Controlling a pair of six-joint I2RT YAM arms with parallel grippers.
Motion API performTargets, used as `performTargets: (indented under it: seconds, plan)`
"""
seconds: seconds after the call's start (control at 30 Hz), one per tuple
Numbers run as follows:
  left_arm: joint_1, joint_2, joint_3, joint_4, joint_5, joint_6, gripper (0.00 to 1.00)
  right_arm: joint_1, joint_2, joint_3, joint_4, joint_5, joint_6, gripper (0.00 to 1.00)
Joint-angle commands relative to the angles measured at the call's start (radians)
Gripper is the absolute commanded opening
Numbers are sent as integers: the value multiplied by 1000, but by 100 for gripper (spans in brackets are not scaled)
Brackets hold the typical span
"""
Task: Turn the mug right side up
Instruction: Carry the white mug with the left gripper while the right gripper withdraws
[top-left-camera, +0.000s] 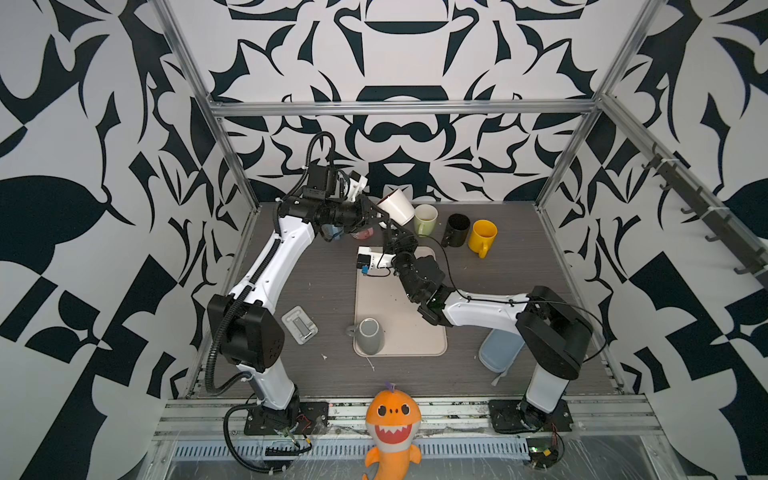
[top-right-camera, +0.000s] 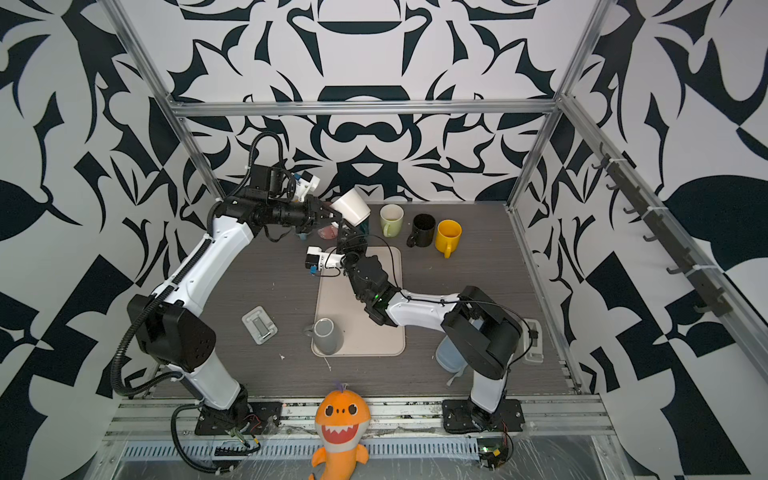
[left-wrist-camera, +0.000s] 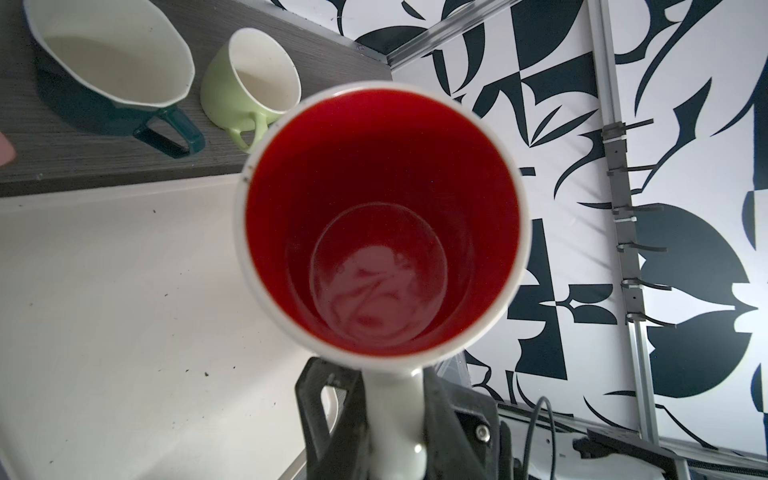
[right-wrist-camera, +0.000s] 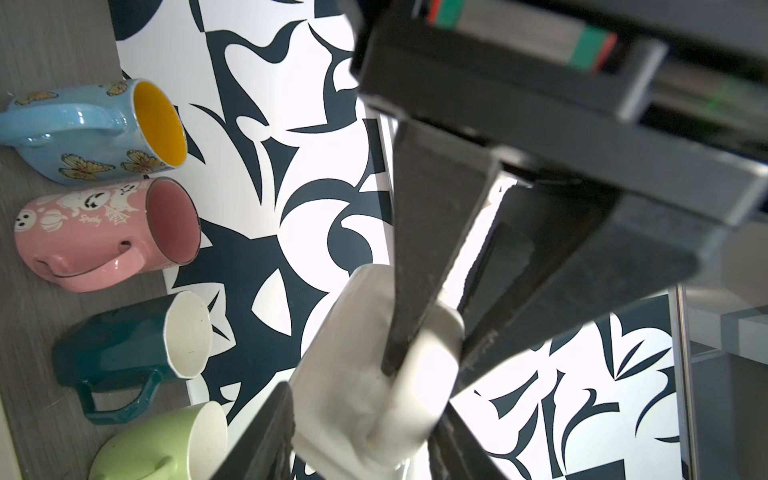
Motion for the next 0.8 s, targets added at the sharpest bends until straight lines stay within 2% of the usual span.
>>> performTargets:
  seconds: [0.0, 0.27, 0.57, 0.77]
  plan:
    - [-2, -11, -18, 36, -36, -16, 0, 17, -69, 51, 255, -4, -9, 57]
    - [18, -19, -40, 66, -48, -42, 0, 17, -82, 35, 275, 30, -15, 66]
    - [48, -40, -74, 131, -72, -76, 0, 21, -102, 17, 283, 72, -12, 67]
    - [74, -65, -106, 161, -153, -68, 0, 25, -152, -5, 243, 151, 88, 68]
